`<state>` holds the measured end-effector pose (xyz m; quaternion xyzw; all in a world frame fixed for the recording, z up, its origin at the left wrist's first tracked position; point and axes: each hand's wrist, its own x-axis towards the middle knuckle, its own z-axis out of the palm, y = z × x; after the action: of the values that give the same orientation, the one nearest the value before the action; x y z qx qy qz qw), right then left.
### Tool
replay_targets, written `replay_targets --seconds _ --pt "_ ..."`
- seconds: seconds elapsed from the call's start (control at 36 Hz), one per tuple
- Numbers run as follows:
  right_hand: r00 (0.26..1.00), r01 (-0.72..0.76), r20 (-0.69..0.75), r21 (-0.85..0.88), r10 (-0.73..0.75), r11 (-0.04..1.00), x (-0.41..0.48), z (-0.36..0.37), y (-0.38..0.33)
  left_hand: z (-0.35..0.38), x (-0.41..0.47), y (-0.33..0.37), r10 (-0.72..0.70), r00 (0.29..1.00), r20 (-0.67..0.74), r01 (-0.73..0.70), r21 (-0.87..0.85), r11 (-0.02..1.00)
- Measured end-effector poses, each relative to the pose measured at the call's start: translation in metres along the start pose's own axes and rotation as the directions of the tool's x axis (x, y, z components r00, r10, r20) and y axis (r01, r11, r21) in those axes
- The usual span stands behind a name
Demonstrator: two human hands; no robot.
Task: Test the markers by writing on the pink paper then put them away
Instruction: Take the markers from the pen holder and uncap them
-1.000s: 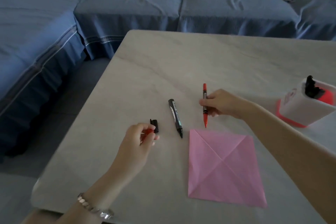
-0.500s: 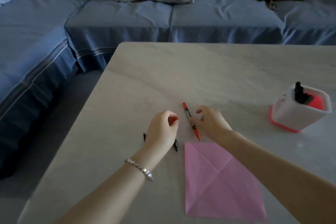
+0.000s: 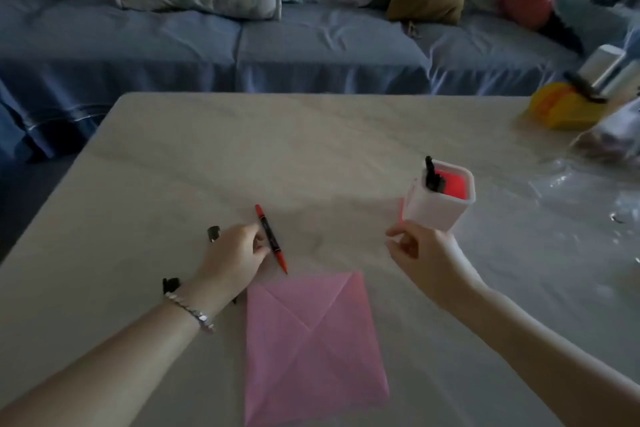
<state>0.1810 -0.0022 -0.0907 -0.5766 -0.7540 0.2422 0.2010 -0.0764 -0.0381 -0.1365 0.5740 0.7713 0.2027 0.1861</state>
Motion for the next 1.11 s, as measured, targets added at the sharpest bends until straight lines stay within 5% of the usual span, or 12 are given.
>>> replay_targets --seconds 0.14,0.33,0.5,0.58,0.67,0.86,1.03,1.11 --pt "0.935 0.006 -0.355 -0.011 -0.009 1.0 0.019 -0.05 0.011 -0.009 -0.013 0.019 0.087 0.996 -0.037 -0.087 0.015 0.996" --pt "0.952 -0.172 -0.27 -0.074 0.146 0.982 0.058 -0.05 0.026 -0.021 -0.031 0.036 0.109 0.994 0.023 -0.106 -0.108 0.989" --pt "0.903 -0.16 -0.412 -0.058 0.123 0.985 0.057 -0.048 0.03 -0.034 -0.045 0.037 0.137 0.99 0.025 -0.13 -0.188 0.973" --pt "0.841 -0.022 -0.541 -0.074 -0.022 0.997 0.038 -0.056 0.02 -0.038 -0.05 0.037 0.165 0.986 0.015 -0.158 -0.206 0.966" --pt "0.748 0.297 -0.598 -0.087 -0.288 0.951 0.009 -0.054 0.001 -0.041 -0.056 0.041 0.18 0.984 -0.009 -0.178 -0.198 0.964" --pt "0.563 0.728 -0.43 -0.147 -0.706 0.67 -0.038 0.013 -0.019 -0.041 -0.071 0.053 0.077 0.976 0.203 0.037 -0.505 0.862" --pt "0.515 0.824 -0.35 -0.05 -0.783 0.564 -0.056 0.059 -0.033 -0.041 -0.08 0.048 -0.005 0.909 0.417 0.336 -0.724 0.602" --pt "0.571 0.804 -0.395 0.089 -0.72 0.589 -0.065 0.068 -0.042 -0.04 -0.079 0.036 -0.108 0.915 0.389 0.382 -0.746 0.546"
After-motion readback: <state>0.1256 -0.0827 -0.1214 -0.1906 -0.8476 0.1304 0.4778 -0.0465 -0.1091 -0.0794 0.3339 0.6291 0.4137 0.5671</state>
